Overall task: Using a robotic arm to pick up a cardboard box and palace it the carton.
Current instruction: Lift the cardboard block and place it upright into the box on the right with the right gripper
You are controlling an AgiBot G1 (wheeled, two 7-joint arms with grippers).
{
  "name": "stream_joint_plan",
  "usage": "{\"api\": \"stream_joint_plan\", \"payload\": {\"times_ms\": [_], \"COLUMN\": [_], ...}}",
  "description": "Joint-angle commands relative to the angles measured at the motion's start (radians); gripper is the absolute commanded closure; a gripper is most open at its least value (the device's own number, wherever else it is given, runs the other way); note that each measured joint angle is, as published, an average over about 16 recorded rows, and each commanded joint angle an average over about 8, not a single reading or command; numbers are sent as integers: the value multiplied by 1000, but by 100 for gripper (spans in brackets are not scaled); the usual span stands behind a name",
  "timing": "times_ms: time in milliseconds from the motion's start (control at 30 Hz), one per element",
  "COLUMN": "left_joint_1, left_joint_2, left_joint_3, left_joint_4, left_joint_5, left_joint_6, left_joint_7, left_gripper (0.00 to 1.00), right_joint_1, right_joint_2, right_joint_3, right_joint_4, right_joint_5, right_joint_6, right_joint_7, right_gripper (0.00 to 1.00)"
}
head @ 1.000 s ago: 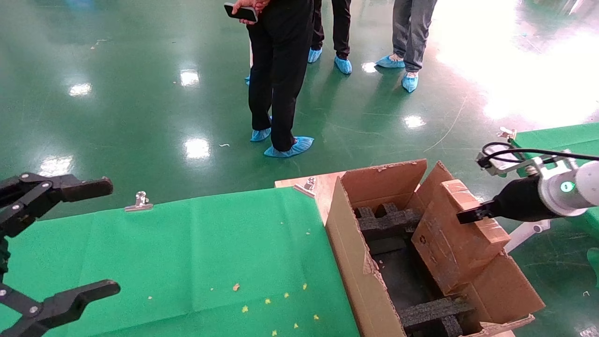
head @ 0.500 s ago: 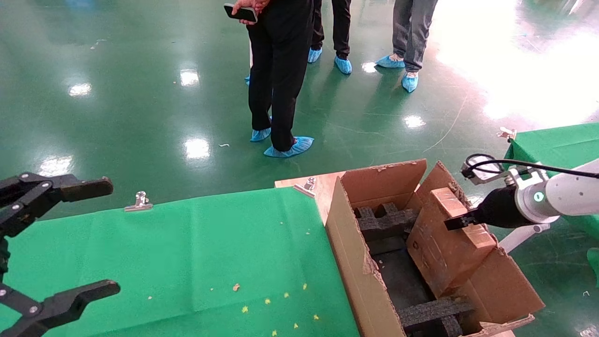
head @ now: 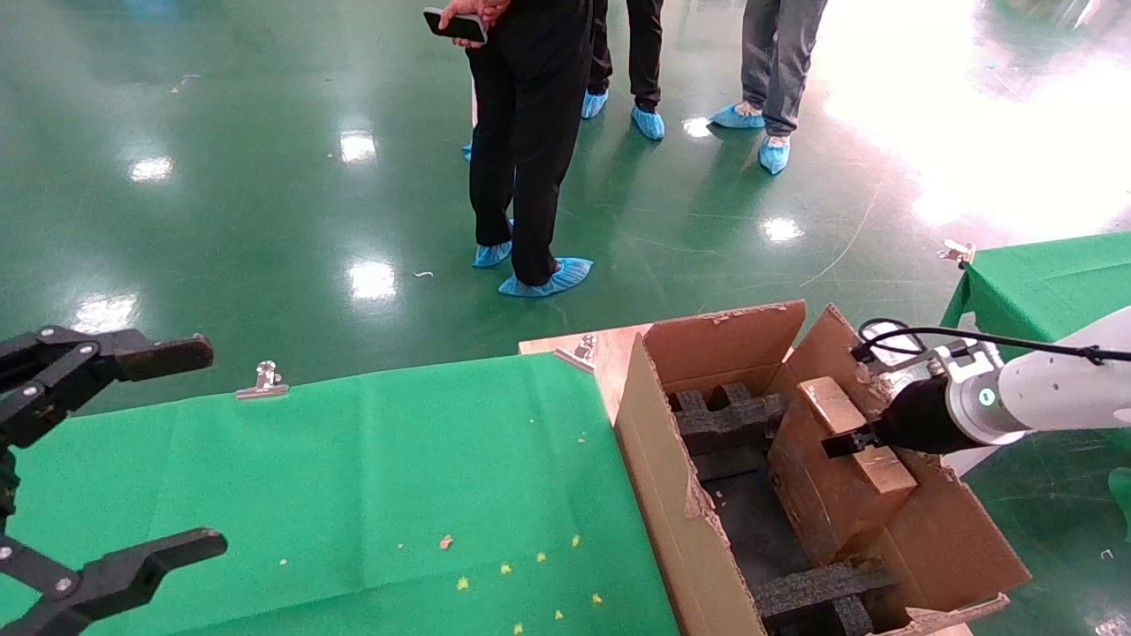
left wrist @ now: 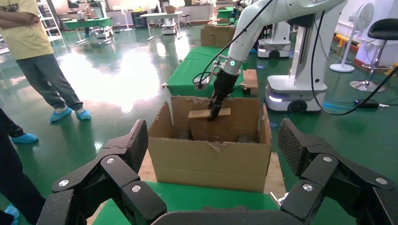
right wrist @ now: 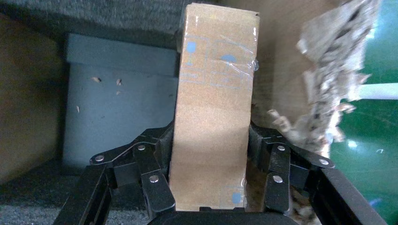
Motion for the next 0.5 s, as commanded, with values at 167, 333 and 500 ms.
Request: {"api": "stream_joint_plan", "payload": {"times_ms": [167,333,500], "left_joint_1": [0,0,0], "left_joint_2": [0,0,0], "left_joint_3": [0,0,0], "left_joint_4": [0,0,0], "left_joint_5": [0,0,0], "left_joint_6": [0,0,0], "left_joint_7": [0,0,0], "left_gripper": [0,0,0], "right_joint_1": [-32,-55,-70], "right_joint_2": [-15,-27,-38], "right_joint_3": [6,8,7], "right_joint_4": [-34,-61,-84], "right_joint_5": [29,43,50], "right_joint_6": [1,0,-5], "right_joint_7": [-40,-73,-102], "right_gripper": [100,100,100]}}
